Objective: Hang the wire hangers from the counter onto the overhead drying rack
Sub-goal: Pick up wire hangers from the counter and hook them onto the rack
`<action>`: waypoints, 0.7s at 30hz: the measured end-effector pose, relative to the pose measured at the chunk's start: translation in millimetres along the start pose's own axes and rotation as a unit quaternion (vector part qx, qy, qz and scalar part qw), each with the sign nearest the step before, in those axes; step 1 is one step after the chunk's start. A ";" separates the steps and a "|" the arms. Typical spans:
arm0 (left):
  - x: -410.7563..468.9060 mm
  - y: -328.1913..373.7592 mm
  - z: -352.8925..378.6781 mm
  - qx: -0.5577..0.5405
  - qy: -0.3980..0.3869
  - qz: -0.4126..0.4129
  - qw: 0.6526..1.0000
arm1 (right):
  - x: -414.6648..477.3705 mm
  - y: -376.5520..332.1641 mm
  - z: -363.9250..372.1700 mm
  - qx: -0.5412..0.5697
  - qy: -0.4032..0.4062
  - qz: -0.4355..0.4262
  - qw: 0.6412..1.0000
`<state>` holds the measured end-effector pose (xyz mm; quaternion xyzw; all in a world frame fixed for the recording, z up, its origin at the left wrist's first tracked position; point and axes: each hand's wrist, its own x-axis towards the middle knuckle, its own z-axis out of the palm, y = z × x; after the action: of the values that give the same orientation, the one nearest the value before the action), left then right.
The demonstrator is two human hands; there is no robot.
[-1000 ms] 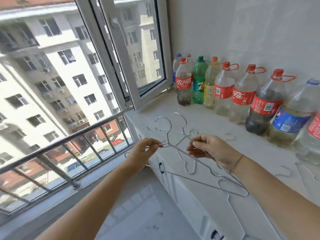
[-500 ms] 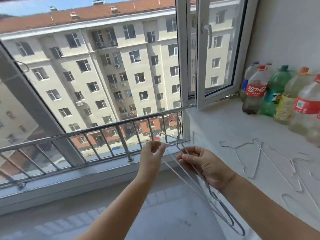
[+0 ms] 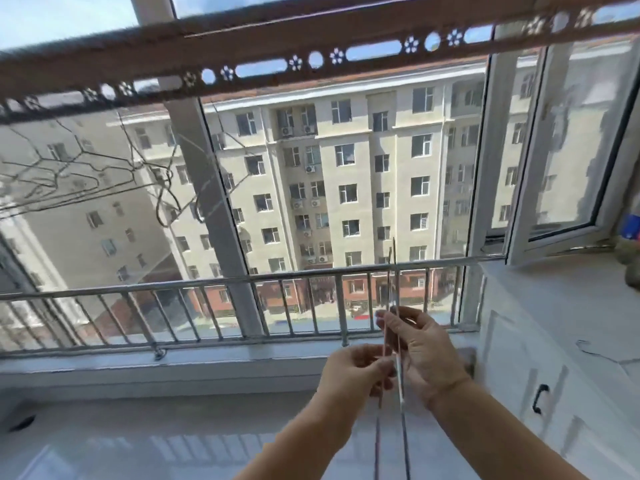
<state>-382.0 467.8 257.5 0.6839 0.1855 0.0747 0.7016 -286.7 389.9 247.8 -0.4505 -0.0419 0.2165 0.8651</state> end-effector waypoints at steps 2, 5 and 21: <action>-3.6 13.7 -24.5 -0.003 0.009 0.011 1.000 | -1.4 0.2 25.9 -0.014 -0.008 -0.010 1.000; -3.7 40.1 -56.1 -0.021 0.024 0.032 0.999 | 1.3 -10.3 62.6 -0.051 -0.033 -0.034 0.998; 72.9 216.5 -112.1 -0.132 0.116 0.170 0.970 | 80.5 -145.4 189.6 -0.101 -0.147 -0.158 0.971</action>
<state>-323.4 610.0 460.3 0.5932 0.1351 0.2954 0.7366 -215.8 494.7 465.9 -0.4863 -0.2609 0.1359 0.8228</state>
